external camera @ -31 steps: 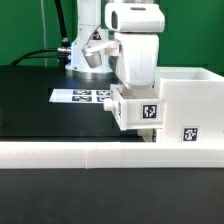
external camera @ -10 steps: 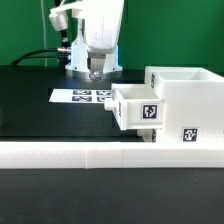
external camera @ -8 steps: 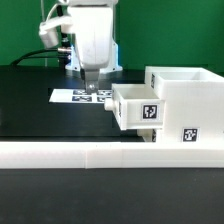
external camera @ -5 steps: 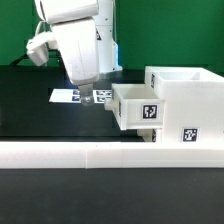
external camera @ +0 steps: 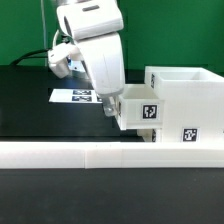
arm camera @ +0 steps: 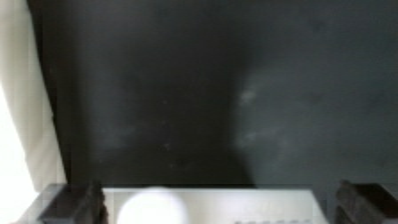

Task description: Assemble drawer

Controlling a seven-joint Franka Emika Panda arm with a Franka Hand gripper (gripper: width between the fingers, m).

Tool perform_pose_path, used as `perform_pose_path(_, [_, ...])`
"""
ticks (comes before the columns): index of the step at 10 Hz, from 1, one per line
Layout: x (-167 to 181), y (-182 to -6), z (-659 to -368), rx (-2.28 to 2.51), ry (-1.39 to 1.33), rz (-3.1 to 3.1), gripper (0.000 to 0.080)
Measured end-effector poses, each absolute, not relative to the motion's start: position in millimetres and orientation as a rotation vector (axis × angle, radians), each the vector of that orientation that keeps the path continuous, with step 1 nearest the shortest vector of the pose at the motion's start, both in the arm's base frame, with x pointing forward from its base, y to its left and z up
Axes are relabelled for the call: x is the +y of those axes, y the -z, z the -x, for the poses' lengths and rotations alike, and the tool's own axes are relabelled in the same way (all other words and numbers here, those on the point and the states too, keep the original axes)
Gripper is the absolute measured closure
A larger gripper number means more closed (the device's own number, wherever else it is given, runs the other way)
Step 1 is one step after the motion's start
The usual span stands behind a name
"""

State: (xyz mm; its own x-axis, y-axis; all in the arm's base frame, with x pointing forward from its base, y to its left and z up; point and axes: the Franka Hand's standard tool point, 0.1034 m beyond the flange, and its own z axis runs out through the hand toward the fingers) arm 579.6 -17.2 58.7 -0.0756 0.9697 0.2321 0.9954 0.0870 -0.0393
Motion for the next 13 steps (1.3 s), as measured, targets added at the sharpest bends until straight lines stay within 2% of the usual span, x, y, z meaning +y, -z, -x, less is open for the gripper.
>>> perform_pose_path(4, [-16.8,-57.6,-579.2,-2.145,0.192,2.006,0.0151])
perform_pose_path(10, [4.8,-54.8,-573.1,-1.962,0.091,2.181,0.0149])
perform_pose_path(13, [-1.0,-51.3,-571.2,-2.024,0.103,2.124,0.0149])
